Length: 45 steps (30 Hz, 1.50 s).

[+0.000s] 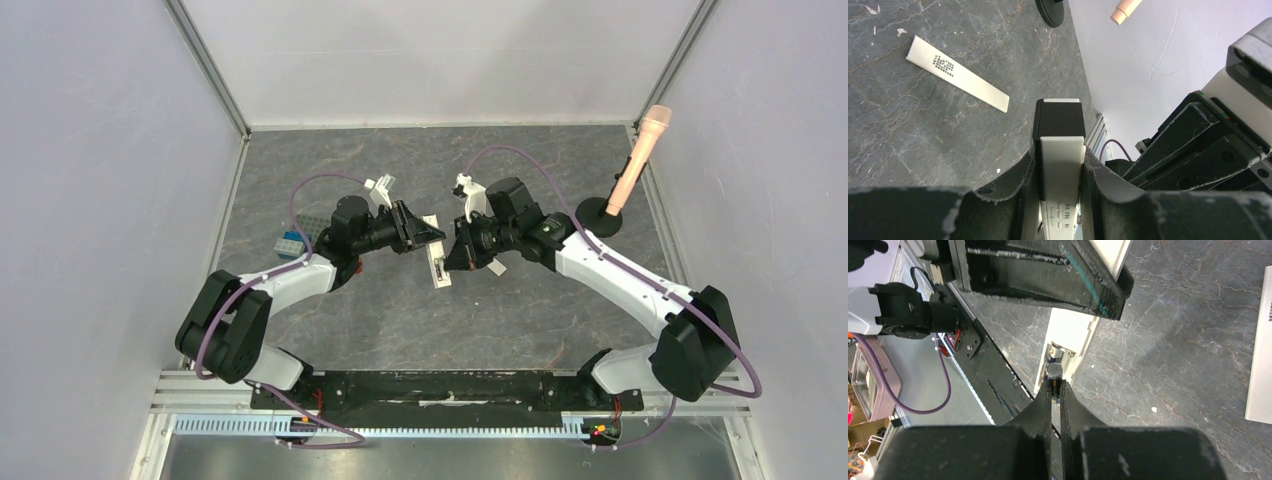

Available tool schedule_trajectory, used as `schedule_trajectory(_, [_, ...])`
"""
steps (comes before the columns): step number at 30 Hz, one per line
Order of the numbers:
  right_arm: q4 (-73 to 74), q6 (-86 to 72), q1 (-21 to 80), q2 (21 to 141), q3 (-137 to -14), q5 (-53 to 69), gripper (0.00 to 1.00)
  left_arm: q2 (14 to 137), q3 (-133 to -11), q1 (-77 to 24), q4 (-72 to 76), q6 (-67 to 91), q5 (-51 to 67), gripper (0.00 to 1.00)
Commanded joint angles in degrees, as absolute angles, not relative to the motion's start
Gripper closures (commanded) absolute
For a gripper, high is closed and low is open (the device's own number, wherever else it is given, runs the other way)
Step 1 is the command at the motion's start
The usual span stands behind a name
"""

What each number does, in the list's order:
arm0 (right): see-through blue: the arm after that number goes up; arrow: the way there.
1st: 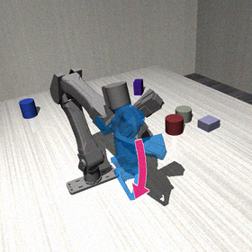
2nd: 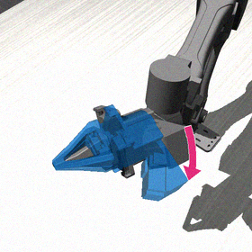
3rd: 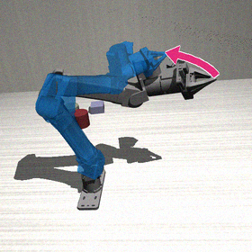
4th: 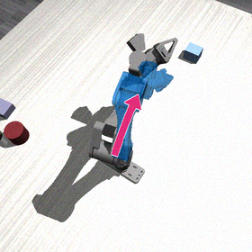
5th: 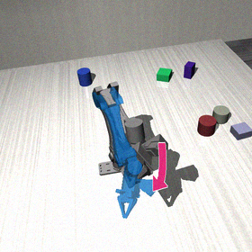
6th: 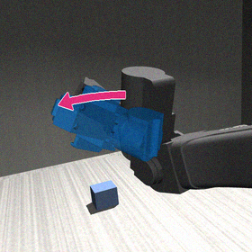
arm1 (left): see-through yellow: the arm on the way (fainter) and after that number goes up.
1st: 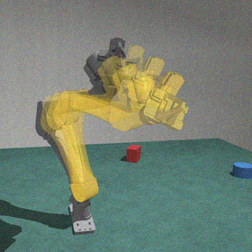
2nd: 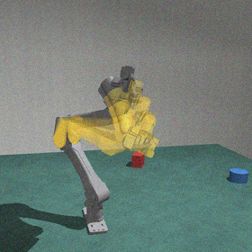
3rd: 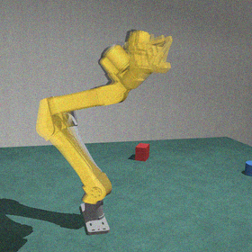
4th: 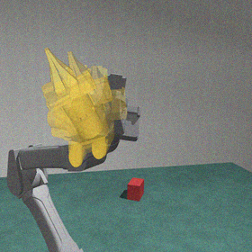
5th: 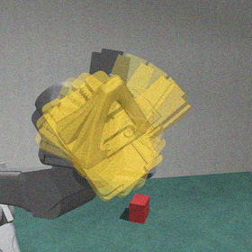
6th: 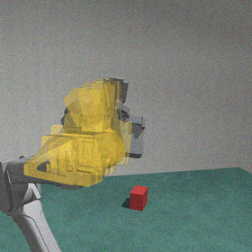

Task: Load the batteries into the remote control

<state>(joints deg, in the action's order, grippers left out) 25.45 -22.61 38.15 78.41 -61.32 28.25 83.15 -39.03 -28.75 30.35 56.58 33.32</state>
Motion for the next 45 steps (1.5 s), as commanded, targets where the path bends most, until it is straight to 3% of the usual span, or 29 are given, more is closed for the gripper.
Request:
schedule_trajectory(1, [26.2,-24.4,38.3,79.7,-64.9,26.1,0.97,82.2,-38.4,-29.0,33.2,55.3,34.0,0.98])
schedule_trajectory(33, [32.4,-23.5,38.9,85.8,-66.5,30.2,0.95,81.5,-35.7,-29.5,42.7,52.6,33.0,0.98])
schedule_trajectory(37, [32.7,-23.1,38.9,86.5,-66.6,30.1,0.91,80.8,-35.4,-29.8,43.0,51.6,32.2,0.98])
schedule_trajectory(40, [32.4,-22.8,39.0,86.2,-66.3,29.0,0.82,81.2,-35.4,-29.8,43.4,52.6,32.2,0.98])
schedule_trajectory(45, [32.1,-23.0,38.9,86.1,-66.3,28.4,0.81,83.1,-34.8,-29.8,46.5,55.8,32.1,0.98])
